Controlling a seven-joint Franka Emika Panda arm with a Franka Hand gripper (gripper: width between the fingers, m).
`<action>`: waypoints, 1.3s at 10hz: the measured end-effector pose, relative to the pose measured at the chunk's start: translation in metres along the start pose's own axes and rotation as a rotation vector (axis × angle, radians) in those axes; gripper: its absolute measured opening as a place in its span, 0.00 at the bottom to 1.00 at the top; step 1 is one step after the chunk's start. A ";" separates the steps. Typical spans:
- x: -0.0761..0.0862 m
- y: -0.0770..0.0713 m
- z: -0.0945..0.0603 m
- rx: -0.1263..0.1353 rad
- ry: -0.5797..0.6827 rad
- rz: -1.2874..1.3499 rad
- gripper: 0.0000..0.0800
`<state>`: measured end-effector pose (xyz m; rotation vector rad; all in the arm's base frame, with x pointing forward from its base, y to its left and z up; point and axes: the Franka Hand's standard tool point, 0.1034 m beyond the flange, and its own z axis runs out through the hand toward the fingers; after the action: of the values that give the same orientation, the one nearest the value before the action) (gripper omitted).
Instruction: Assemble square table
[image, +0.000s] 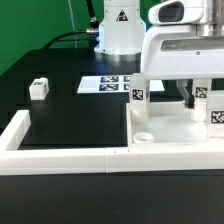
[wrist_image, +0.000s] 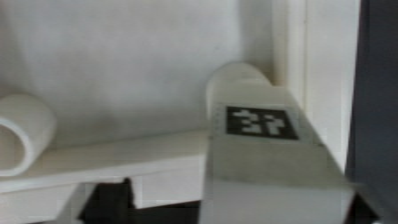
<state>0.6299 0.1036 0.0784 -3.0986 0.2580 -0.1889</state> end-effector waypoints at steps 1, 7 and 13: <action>0.000 0.000 0.000 0.001 0.000 0.066 0.49; -0.003 -0.009 0.000 0.013 -0.019 0.641 0.36; -0.007 -0.010 0.004 0.077 -0.061 1.467 0.37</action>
Offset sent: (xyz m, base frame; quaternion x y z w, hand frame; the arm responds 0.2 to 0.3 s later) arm 0.0000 0.0000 0.0000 0.0000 0.0000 0.1938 0.9810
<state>0.6250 0.1152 0.0739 -2.0348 2.1573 -0.0337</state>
